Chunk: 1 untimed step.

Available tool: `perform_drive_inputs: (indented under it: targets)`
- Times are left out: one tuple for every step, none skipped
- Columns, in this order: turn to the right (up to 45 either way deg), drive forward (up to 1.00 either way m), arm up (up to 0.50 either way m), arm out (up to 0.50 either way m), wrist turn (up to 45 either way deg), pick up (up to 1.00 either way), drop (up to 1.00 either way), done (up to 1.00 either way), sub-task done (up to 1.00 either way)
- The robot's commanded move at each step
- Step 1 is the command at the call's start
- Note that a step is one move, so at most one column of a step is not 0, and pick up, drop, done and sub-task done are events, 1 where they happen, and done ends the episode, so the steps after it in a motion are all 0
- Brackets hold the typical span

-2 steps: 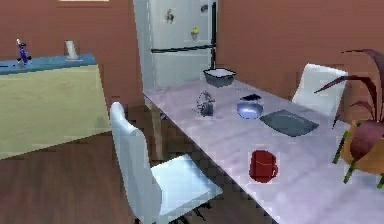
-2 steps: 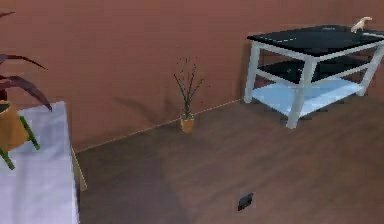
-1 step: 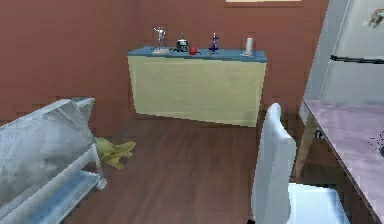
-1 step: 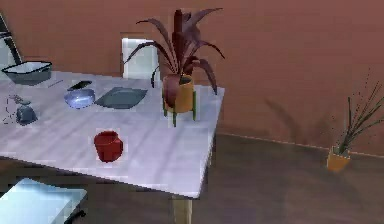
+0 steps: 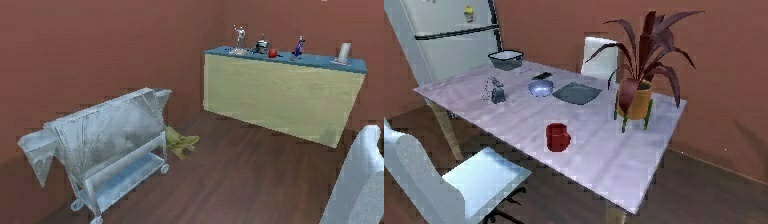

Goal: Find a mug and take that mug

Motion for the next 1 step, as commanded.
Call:
perform_drive_inputs:
  targets:
    - [0.0, 0.0, 0.5, 0.0, 0.0, 0.0, 0.0, 0.0, 0.0]
